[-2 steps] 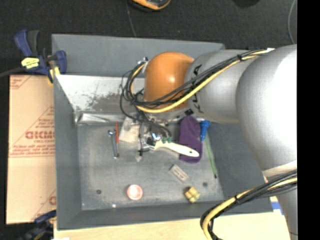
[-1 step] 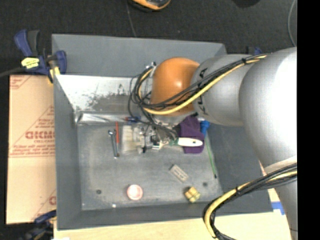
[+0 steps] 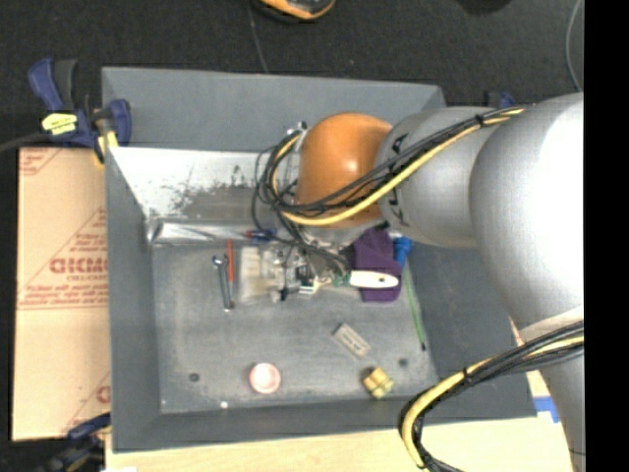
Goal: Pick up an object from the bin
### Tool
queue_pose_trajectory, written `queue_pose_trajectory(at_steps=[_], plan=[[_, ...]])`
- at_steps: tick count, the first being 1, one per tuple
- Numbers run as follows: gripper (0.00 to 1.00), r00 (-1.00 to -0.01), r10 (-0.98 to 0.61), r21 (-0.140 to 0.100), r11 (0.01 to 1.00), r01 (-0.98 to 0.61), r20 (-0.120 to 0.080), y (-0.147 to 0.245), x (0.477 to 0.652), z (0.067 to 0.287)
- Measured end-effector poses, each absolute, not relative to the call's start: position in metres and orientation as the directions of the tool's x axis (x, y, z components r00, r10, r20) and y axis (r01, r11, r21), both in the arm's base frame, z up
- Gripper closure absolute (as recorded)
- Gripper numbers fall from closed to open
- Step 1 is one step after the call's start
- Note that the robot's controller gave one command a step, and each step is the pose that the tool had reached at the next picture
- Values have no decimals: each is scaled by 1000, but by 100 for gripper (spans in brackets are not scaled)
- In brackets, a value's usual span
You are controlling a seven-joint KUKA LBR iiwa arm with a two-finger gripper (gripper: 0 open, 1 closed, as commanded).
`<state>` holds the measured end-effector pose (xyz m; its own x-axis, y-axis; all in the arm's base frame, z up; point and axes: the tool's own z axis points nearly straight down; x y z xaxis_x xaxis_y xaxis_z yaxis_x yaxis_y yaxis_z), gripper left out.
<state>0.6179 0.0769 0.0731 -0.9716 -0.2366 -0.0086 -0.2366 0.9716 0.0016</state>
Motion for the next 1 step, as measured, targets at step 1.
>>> queue_pose_trajectory(at_steps=[1], plan=[[100, -972, -235, 2, 972, -235, -8, 77, 617, 82]])
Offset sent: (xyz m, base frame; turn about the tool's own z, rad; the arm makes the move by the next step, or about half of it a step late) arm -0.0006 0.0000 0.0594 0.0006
